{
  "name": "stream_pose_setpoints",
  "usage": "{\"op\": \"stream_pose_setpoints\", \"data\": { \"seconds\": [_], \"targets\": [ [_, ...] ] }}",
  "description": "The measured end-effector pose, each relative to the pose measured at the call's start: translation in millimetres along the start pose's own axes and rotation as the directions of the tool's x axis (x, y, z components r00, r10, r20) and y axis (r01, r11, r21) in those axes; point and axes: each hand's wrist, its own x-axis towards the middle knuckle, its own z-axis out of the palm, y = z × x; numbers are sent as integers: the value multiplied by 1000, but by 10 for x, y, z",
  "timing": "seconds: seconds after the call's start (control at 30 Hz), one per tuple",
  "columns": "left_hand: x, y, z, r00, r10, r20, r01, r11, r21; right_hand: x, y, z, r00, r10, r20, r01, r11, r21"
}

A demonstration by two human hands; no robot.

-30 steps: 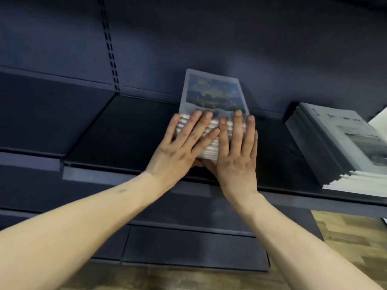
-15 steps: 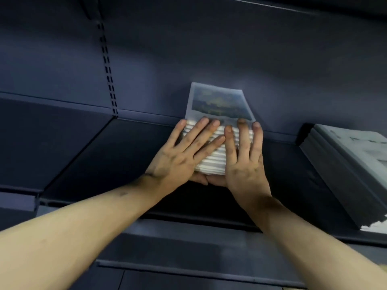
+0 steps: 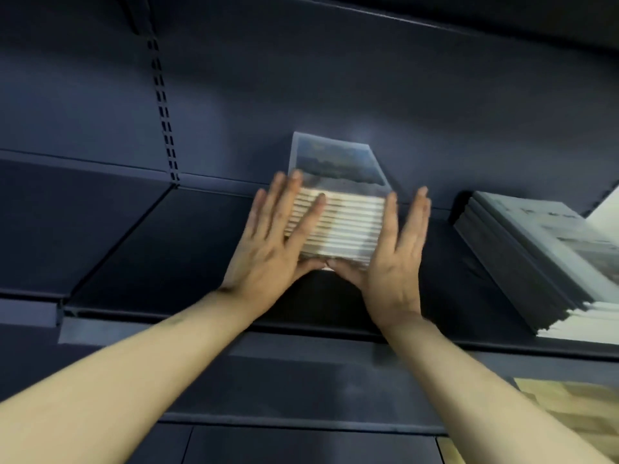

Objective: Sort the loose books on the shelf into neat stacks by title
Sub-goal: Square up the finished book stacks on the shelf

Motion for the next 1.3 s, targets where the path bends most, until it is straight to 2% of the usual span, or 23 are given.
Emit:
{"op": "stream_pose_setpoints", "data": {
  "seconds": [0.03, 0.07, 0.1, 0.13, 0.17, 0.2, 0.23, 0.37, 0.47, 0.53, 0.67, 0.73, 0.83, 0.97, 1.17, 1.3],
  "targets": [
    [-27, 41, -35, 991, -132, 16, 133, 977, -167, -40, -15, -25, 994, 108, 4, -107, 978, 177],
    [-38, 82, -64, 957, -277, 82, 288, 893, -347, -70, -47, -45, 972, 223, 67, -232, 899, 372],
    [-25, 115, -81, 897, -399, 190, 437, 740, -511, -91, -99, -56, 932, 324, 162, -359, 763, 538],
    [-1, 134, -79, 822, -482, 304, 552, 543, -633, -99, -155, -63, 887, 380, 261, -454, 619, 641],
    [22, 140, -44, 751, -526, 400, 621, 355, -699, -97, -197, -64, 861, 389, 329, -500, 522, 691],
    [44, 146, 0, 705, -537, 463, 650, 225, -726, -89, -212, -58, 858, 374, 353, -506, 493, 708],
    [64, 147, 58, 685, -539, 490, 656, 162, -737, -77, -201, -29, 868, 350, 352, -492, 505, 710],
    [102, 198, 198, 687, -572, 447, 635, 174, -753, -27, -190, 34, 837, 373, 400, -546, 521, 656],
    [130, 232, 223, 706, -578, 409, 640, 273, -719, -5, -143, 72, 806, 453, 381, -590, 552, 589],
    [137, 239, 223, 707, -588, 393, 642, 301, -705, -3, -127, 60, 806, 470, 360, -589, 571, 572],
    [121, 223, 132, 702, -572, 424, 645, 258, -719, -15, -171, -20, 825, 441, 354, -560, 546, 623],
    [103, 211, 89, 725, -517, 455, 636, 248, -730, -39, -179, -34, 840, 389, 378, -539, 517, 665],
    [91, 201, 121, 733, -492, 469, 653, 318, -687, -36, -145, 12, 831, 365, 420, -556, 554, 620],
    [113, 190, 199, 713, -542, 444, 678, 372, -634, 3, -119, 70, 799, 437, 412, -601, 571, 559],
    [115, 184, 152, 667, -583, 464, 711, 310, -631, 0, -170, -14, 781, 441, 443, -625, 557, 547],
    [81, 139, 100, 669, -525, 526, 715, 263, -647, -25, -175, -75, 761, 449, 469, -646, 592, 481]
  ]
}}
